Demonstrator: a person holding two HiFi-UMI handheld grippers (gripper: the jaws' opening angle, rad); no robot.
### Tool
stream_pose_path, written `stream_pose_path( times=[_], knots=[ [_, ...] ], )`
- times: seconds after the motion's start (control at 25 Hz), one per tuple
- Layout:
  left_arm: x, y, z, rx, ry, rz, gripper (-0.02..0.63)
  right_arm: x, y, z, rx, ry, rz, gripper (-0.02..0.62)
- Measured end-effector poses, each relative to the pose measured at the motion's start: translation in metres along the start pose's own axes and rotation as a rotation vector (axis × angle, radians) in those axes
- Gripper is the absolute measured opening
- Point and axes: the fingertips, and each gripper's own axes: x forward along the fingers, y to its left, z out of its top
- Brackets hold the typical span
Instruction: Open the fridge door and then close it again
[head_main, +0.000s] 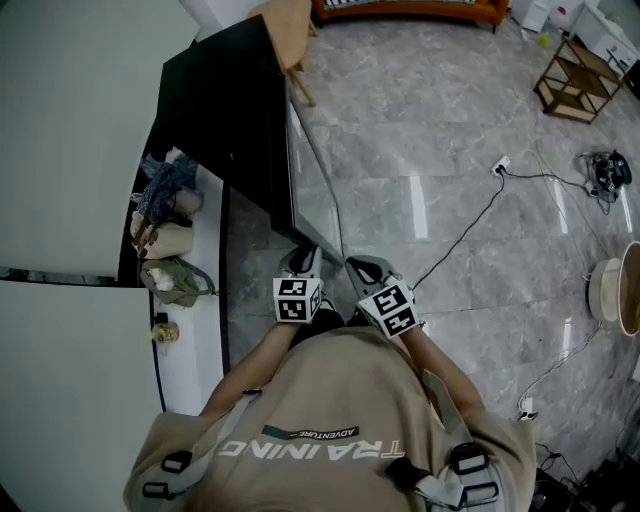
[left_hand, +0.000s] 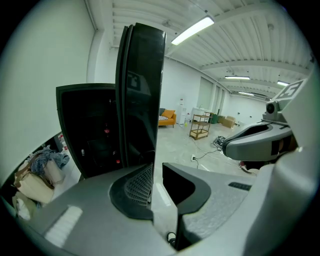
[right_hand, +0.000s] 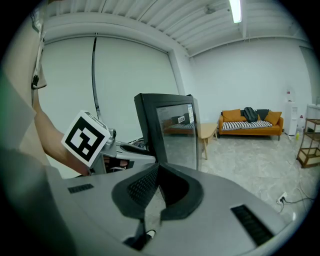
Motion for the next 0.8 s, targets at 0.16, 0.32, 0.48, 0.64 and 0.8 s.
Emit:
stream_pose_path(
  times=[0.16,0.32,0.48,0.64,0.8],
  knots=[
    [0.008,-0.021,0.006,0.017,0.000,-0.057,0.054,-0.011,-0.007,0.000,0.014,0.006,-0.032,-0.005],
    [0.012,-0.022,0.007,-0.002,-0.008,-0.059,0.032,-0.015,-0.003,0.007,0.012,0.011,-0.072,-0.005],
    [0.012,-0.025,0.003,-0.020,-0.004,-0.077,0.026,-0.024,0.000,0.009,0.007,0.017,-0.126,-0.005],
    [0.010,-0.025,0.003,-0.017,0.001,-0.102,0.026,-0.032,0.004,0.012,0.028,0.004,-0.185,-0.005],
    [0.007,-0.024,0.006,-0.018,-0.014,-0.102,0.026,-0.039,0.008,0.004,0.058,0.003,-0.215,-0.005]
  ],
)
